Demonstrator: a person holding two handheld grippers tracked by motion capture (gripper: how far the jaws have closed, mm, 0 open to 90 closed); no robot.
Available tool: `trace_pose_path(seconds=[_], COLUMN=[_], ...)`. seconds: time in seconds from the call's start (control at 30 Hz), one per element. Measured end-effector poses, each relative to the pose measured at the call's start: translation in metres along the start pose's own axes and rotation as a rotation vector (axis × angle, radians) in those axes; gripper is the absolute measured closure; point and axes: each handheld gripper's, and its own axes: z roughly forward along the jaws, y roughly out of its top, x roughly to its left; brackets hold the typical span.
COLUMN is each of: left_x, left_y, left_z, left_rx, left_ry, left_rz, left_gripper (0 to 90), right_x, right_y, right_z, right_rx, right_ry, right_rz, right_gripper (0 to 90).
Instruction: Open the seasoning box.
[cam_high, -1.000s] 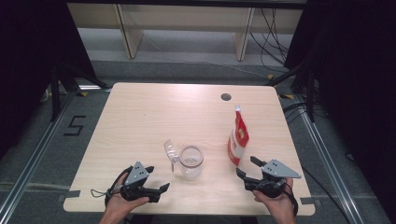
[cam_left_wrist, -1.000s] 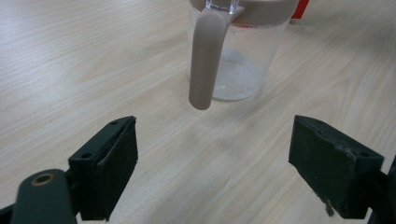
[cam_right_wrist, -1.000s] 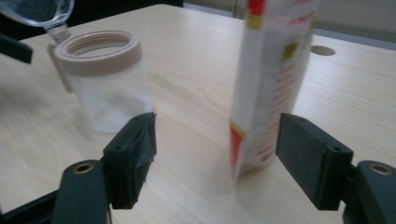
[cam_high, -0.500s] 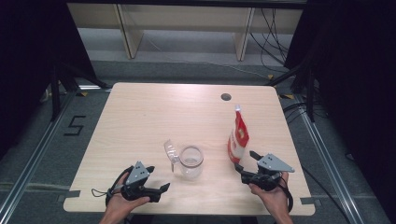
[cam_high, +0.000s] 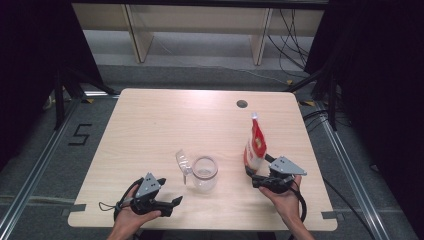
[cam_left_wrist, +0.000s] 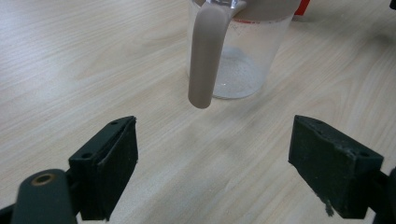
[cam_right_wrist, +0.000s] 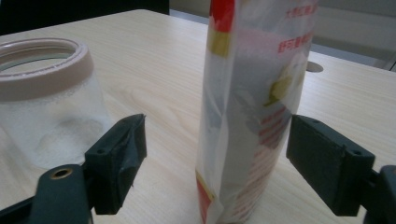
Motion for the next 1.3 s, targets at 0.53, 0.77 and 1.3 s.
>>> trace_pose_path(seconds=[0.53, 0.77, 1.3], left_x=[0.0, 0.001, 0.001], left_y=[0.0, 0.0, 0.003], left_z=[0.001, 0.001, 0.005], left_rx=[-0.003, 0.002, 0.018], left_ry=[0.003, 0.005, -0.004], left_rz=[0.006, 0.011, 0.019], left_gripper=[15.4, 15.4, 15.4], right_x=[-0.008, -0.004, -0.007], right_y=[-0.002, -0.001, -0.004], right_z=[0.008, 0.012, 0.023], right_rx=[-0.029, -0.048, -0.051], right_ry=[-0.054, -0.08, -0.101], right_rz=[0.024, 0.036, 0.09], right_gripper=[26.1, 28.2, 30.1])
